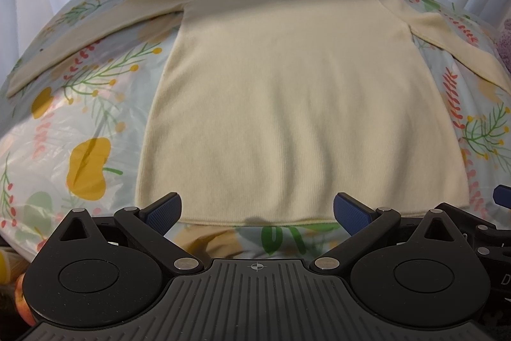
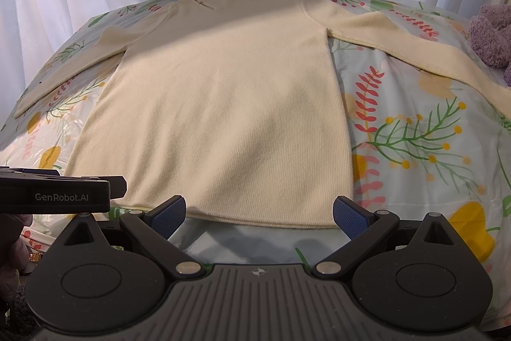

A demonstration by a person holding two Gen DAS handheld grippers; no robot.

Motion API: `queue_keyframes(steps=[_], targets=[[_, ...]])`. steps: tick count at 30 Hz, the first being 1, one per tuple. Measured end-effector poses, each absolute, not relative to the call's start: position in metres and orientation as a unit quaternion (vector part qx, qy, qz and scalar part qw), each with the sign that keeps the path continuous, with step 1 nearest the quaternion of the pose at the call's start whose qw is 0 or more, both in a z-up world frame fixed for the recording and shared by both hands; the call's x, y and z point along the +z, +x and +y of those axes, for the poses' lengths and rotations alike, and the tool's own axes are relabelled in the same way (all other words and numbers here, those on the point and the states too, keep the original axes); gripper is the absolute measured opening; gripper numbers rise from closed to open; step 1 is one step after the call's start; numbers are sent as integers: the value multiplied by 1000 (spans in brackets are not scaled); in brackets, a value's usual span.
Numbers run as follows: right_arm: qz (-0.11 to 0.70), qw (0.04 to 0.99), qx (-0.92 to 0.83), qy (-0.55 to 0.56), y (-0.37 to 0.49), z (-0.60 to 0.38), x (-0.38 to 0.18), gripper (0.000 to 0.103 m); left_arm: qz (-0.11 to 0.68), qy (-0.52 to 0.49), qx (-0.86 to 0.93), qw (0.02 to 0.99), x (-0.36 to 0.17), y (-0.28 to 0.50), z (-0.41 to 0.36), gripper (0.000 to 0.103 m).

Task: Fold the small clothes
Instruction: 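Grasp the sweater sleeve cuff with the right gripper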

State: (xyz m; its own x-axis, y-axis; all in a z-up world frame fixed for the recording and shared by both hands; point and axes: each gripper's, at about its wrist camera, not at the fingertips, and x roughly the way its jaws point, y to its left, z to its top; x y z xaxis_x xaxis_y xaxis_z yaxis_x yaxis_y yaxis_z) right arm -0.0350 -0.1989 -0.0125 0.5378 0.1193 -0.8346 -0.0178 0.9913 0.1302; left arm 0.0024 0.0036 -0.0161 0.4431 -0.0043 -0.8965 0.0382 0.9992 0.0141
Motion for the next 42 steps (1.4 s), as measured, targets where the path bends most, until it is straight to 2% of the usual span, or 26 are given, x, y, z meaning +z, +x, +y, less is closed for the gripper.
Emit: queue_keyframes(steps=[17, 26, 29, 31, 34, 38, 40, 42], targets=[[491, 868, 48, 59, -26, -199, -17, 99, 540, 10, -11, 841, -22, 8, 7, 103], [512, 838, 101, 160, -8, -227, -37, 99, 553, -2, -21, 833, -29, 20, 5, 103], [455, 866, 83, 188, 0, -259, -31, 96, 554, -13, -31, 832, -31, 28, 0, 103], [361, 908, 43, 208, 2, -296, -20, 93, 556, -27, -42, 830, -32, 35, -2, 103], [224, 937, -28, 266, 2, -366, -19, 99, 560, -44, -47, 826, -36, 48, -5, 103], [229, 902, -133, 340, 25, -465, -40, 99, 551, -43, -20, 833, -40, 63, -7, 103], [215, 866, -183, 412, 23, -521, -62, 98, 545, -43, -2, 837, -42, 71, -9, 103], [188, 832, -207, 479, 16, -563, -85, 91, 545, -46, 11, 837, -45, 78, -11, 103]])
